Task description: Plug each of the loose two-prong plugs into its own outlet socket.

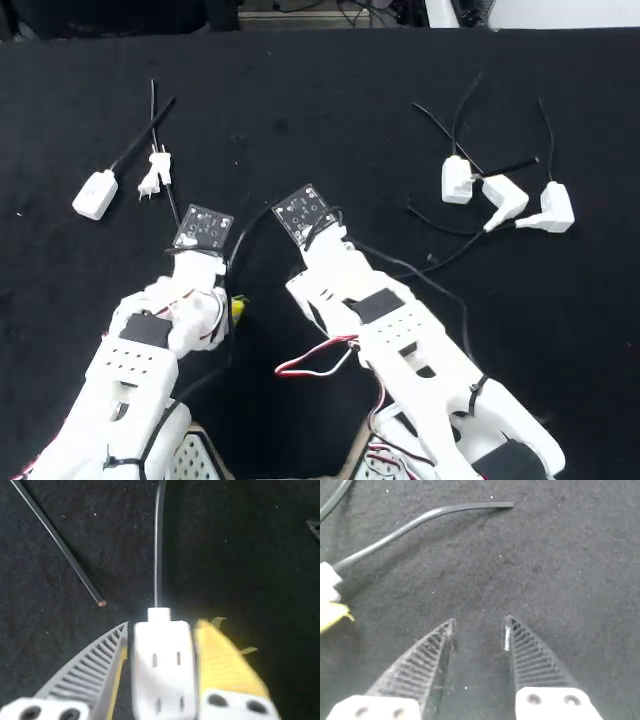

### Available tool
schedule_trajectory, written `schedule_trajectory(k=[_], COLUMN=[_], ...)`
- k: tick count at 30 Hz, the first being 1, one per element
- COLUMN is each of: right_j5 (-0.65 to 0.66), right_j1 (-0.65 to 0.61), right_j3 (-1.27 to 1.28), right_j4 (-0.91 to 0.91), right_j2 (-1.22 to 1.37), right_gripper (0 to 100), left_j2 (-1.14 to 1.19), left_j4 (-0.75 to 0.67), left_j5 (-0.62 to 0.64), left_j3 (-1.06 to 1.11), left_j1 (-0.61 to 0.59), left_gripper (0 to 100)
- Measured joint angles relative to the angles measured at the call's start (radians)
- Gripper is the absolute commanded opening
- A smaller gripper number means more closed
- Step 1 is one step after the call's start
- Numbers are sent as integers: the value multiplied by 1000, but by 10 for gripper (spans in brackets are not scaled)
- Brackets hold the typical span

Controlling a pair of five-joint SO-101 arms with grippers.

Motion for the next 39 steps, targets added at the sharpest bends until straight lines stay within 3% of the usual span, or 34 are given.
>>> schedule_trajectory(k=[8, 12, 17, 22, 26, 32, 39], right_j5=[0, 0, 0, 0, 0, -78, -114], right_j1=[0, 0, 0, 0, 31, 155, 209], right_j3=[0, 0, 0, 0, 0, 0, 0], right_j4=[0, 0, 0, 0, 0, 0, 0], right_j2=[0, 0, 0, 0, 0, 0, 0], right_gripper=[142, 142, 142, 142, 142, 142, 142], left_j2=[0, 0, 0, 0, -2, -2, -2], left_j4=[232, 316, 302, 180, 137, 153, 169], left_j5=[-9, -130, -278, -288, -209, -69, -43], left_j3=[-218, -275, -190, -37, -14, -15, -15], left_j1=[-153, -293, -365, -364, -295, -57, 133], left_gripper=[264, 264, 264, 264, 264, 264, 264])
